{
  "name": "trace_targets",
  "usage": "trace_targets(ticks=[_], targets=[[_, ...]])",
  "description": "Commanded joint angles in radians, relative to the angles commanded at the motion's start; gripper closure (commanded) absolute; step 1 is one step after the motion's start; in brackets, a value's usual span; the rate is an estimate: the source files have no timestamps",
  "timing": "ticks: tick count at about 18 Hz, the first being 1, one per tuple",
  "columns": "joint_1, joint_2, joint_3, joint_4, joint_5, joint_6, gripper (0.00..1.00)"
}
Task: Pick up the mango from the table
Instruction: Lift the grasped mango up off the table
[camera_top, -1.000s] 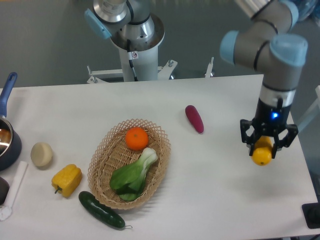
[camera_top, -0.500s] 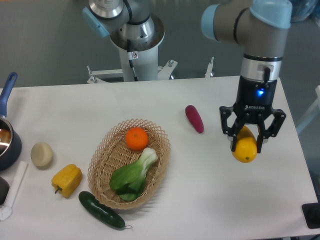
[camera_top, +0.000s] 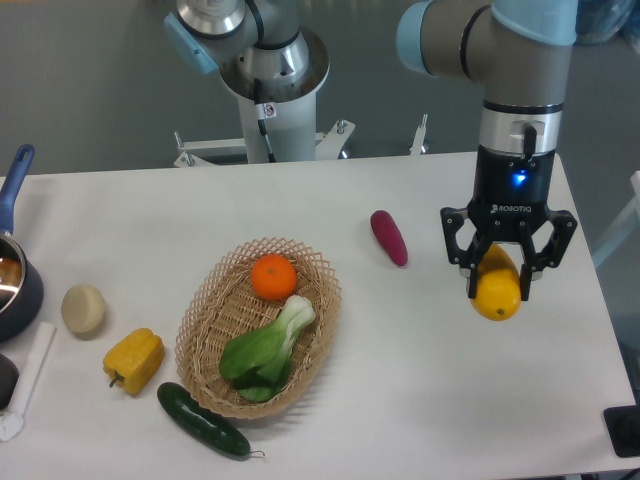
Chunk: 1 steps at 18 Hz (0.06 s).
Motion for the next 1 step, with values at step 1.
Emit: trace_targets(ticks=[1], targets=[[0.000, 0.002, -0.003, 0.000, 0.000, 0.009, 0.67]])
